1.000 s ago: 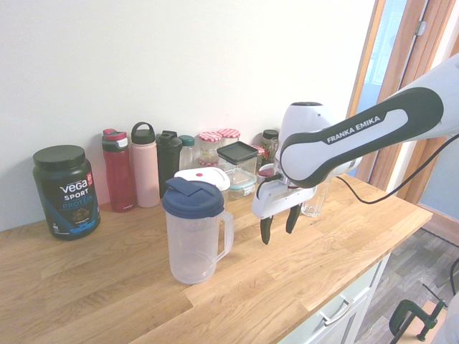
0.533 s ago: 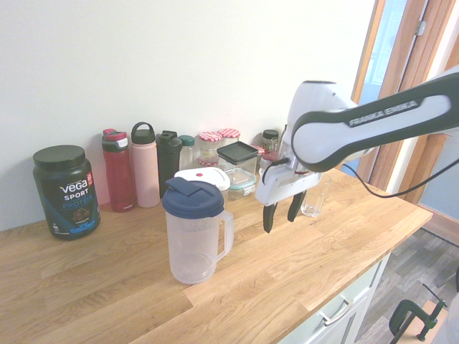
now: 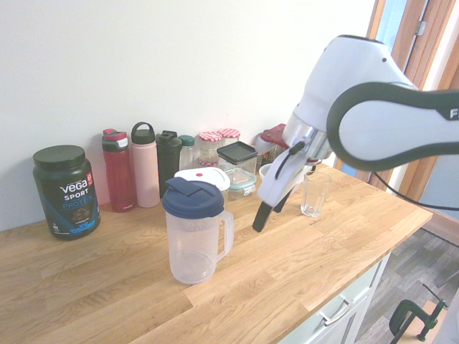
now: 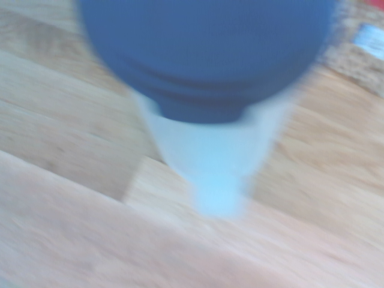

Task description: Pour me some water

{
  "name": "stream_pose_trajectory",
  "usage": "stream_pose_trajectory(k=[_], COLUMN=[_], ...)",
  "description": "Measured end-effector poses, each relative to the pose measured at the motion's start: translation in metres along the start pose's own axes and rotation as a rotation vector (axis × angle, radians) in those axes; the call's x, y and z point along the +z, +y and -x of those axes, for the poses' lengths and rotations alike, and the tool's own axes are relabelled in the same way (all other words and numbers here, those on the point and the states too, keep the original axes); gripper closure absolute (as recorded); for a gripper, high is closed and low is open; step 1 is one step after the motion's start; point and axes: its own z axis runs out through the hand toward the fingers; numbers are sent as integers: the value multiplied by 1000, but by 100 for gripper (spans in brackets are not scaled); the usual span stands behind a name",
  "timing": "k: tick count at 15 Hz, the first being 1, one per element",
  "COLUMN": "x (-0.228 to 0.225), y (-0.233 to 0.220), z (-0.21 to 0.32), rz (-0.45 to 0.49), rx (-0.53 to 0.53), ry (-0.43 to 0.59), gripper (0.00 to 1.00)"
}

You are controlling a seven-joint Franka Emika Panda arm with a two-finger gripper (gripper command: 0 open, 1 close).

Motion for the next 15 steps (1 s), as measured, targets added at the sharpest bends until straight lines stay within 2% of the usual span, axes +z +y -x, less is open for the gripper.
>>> stream_pose_trajectory(k=[1,2,10,15], x=[7,14,41,49], y=[-10,-18,-58,-56], z=[4,7,-15,-21], rz=[1,1,12,29], rx=[0,3,44,52], ry=[7,12,33,27], gripper=[0,100,100,100])
